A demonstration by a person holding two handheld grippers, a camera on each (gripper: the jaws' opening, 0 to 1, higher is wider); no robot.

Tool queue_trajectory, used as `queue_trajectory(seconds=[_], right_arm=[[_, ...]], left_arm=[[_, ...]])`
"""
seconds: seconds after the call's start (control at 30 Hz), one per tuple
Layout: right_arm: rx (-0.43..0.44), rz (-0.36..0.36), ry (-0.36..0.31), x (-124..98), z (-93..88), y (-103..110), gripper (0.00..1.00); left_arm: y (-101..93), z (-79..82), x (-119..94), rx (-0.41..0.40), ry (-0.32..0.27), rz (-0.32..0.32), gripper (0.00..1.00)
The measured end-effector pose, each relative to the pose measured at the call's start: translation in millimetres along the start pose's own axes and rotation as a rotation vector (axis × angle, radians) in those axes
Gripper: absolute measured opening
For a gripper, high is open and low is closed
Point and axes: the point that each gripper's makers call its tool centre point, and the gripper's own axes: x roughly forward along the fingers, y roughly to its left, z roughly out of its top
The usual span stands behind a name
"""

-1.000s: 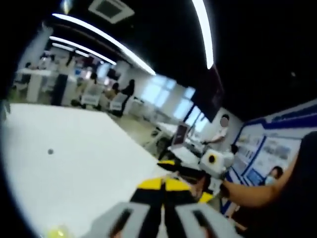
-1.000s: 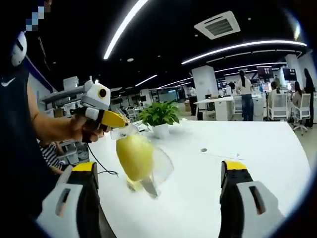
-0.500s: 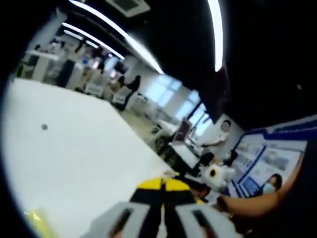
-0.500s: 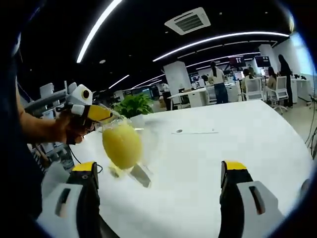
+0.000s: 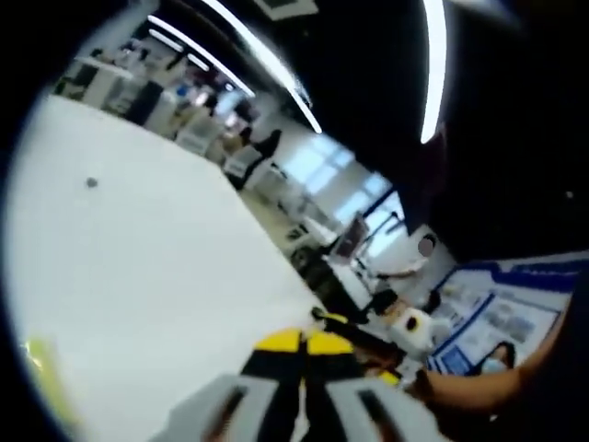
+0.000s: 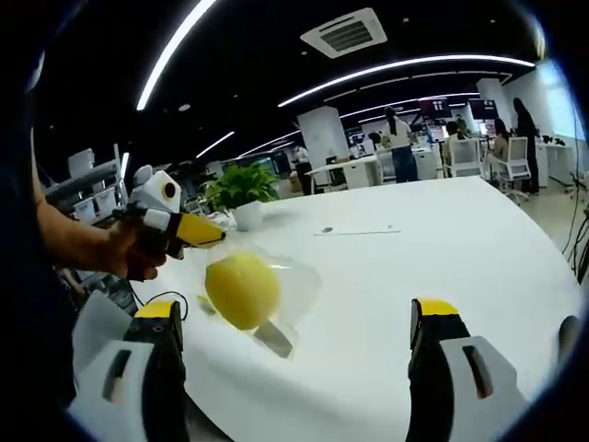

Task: Compare the silicone blocks by pressing each to a similar depth, holding the contact briefly, and releasing to observe deformation and rebound differences across the visible hardness samples.

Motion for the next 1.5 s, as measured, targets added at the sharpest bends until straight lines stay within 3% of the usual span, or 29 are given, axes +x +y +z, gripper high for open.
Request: queue_trajectory(seconds=[0.47,0.67,0.8,0.97,1.3,1.4,1.5], right_arm=[[0.000,-0.004,0.056,5.8,-19.5,2.6,0.96],[0.014,-0.003,0.073,6.6,-26.1,1.2,0.96],[0.028,-0.002,0.082,7.6,-28.6,0.6,0.96],[0.024,-0.003,0.087,10.2,-26.8,-1.7,0.96],[0.036,0.003,0.092,13.8,-27.5,-2.0,0.96],[0.044,0.010,0.095,15.3,-30.5,-0.8,0.96],[0.057,0.008,0.109,16.5,-35.1,-0.9,0.96]], left_arm=[[48.3,-16.3,1.5,-0.047,0.048,0.056,0.00],[71.5,-10.6,3.6,-0.037,0.055,0.087,0.00],[89.8,-1.3,5.2,-0.033,0.020,0.119,0.00],[110.8,2.3,8.4,0.058,0.038,0.164,0.00],[134.2,-1.3,17.5,0.113,0.072,0.200,0.00],[148.8,-9.6,21.2,0.223,0.142,0.240,0.00],[152.7,-11.7,28.4,0.252,0.150,0.230,0.00]])
